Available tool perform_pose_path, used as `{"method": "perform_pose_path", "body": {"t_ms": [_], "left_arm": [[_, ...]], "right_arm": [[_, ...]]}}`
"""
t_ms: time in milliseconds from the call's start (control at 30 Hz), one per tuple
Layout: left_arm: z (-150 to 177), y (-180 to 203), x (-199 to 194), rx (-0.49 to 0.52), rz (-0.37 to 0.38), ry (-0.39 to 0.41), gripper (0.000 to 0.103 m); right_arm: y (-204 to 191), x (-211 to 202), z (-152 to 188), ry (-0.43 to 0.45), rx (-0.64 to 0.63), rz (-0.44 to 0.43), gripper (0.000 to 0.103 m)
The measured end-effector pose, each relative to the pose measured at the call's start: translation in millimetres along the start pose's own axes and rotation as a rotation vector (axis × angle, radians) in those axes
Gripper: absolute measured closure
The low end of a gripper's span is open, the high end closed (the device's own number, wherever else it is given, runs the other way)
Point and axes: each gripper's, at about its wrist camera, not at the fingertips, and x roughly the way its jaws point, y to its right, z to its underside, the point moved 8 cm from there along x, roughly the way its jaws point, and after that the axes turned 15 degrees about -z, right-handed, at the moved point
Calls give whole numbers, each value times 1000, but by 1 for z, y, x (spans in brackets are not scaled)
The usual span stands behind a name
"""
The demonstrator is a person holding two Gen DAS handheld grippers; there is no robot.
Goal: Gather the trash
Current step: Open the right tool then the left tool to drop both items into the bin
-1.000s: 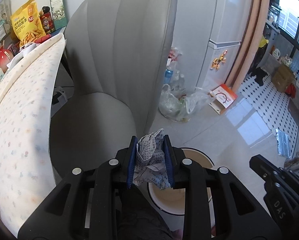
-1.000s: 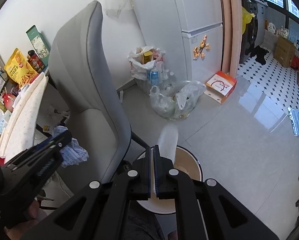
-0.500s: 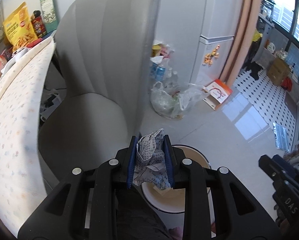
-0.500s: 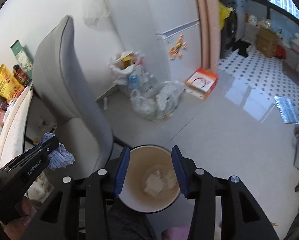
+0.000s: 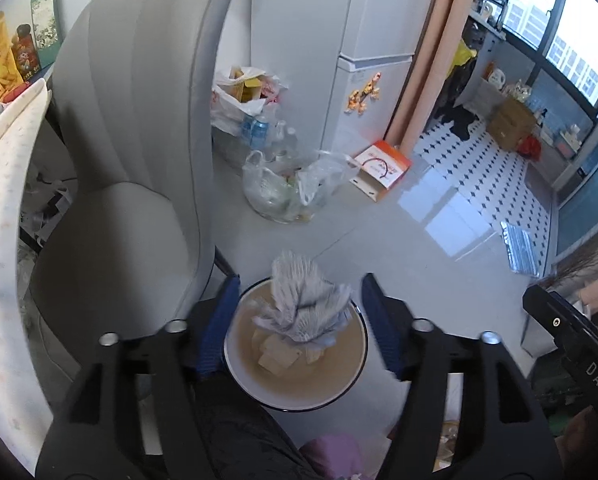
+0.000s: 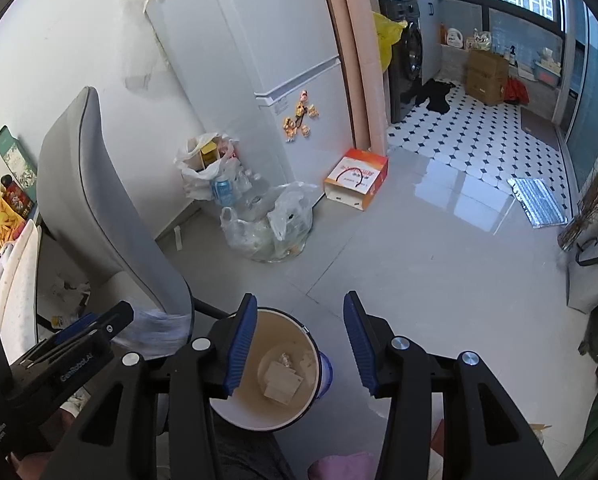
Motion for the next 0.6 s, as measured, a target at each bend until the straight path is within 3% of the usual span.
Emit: {"method": "perform_pose_path", "body": {"t_ms": [67,167,467,600], "left_arm": [[-2,-5,-5,-11,3,10,22],[-6,-17,-15,-37,-4,34,12],[-12,-75,-54,-128,-89,111,7],[-10,-102,-80,-170,-116,157,6]], "right_arm": [[-5,-2,-1,1,-8,-10,58],[-17,-7,-2,11,-25,-23,55],[-58,-34,-4,62,-85,-63,29],[-83,-49,-1,82,-125,-86,24]]}}
